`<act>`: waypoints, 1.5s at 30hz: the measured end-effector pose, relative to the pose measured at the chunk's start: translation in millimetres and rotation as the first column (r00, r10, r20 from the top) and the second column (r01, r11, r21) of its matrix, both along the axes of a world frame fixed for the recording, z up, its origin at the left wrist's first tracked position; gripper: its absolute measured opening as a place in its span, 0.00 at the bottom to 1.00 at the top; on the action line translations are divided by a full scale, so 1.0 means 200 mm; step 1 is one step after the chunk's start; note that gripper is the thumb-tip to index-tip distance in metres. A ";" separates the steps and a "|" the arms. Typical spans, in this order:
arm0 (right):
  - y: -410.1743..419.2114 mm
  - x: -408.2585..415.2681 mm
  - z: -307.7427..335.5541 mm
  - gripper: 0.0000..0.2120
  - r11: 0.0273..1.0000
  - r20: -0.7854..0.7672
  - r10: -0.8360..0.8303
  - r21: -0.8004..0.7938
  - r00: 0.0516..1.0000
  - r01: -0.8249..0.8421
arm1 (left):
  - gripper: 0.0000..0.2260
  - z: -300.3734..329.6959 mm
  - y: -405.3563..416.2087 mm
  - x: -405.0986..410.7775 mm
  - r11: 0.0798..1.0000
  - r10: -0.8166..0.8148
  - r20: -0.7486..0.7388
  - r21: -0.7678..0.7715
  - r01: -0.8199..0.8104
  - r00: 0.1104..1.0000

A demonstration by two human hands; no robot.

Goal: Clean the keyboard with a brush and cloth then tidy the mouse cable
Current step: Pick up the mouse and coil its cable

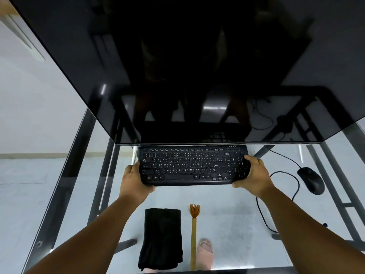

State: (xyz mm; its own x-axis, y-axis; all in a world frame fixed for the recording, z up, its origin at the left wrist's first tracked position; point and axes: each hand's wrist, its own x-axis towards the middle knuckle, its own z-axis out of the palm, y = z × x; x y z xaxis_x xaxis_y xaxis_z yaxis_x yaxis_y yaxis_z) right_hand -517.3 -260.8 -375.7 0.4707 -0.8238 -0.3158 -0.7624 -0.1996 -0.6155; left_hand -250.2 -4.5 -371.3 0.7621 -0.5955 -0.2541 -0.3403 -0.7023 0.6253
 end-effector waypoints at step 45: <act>-0.16 -0.14 0.05 0.27 0.968 0.249 -0.097 -0.202 0.964 0.149 | 0.30 -0.03 -0.45 -0.53 0.941 -0.337 0.262 0.108 0.320 0.904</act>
State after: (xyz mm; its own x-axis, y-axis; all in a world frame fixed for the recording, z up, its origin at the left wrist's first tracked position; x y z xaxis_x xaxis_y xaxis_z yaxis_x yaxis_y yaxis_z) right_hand -546.3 -292.2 -365.8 0.4008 -0.9160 -0.0160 -0.6282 -0.2621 -0.7326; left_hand -356.5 -94.6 -376.9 0.5704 -0.8143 -0.1077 -0.7096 -0.5546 0.4347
